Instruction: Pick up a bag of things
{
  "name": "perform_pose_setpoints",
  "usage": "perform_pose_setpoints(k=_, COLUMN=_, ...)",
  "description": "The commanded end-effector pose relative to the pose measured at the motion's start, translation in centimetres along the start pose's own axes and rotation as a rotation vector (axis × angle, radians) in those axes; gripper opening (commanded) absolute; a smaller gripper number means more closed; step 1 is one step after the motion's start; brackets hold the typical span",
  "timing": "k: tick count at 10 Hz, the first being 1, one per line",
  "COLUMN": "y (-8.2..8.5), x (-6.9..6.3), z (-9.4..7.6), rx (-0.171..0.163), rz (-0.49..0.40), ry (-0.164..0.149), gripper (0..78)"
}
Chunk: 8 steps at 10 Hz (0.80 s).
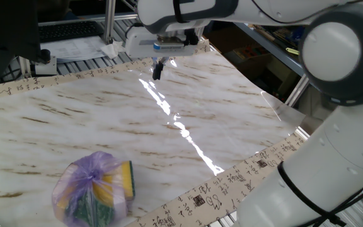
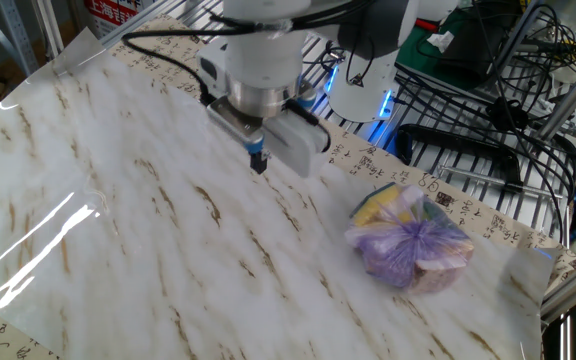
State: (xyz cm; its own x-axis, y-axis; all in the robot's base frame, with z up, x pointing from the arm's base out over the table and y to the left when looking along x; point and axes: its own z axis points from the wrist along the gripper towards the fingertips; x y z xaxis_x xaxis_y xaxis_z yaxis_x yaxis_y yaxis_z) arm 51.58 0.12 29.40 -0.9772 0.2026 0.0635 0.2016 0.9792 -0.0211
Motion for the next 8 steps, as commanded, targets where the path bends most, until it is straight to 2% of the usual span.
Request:
perform_pose_setpoints(k=1, y=0.23, x=-0.96, z=-0.14, rx=0.0, rz=0.01, ry=-0.002, gripper=0.0)
perform_pose_setpoints(k=8, y=0.25, x=-1.15, z=0.03, rx=-0.027, rz=0.015, ry=-0.009, gripper=0.0)
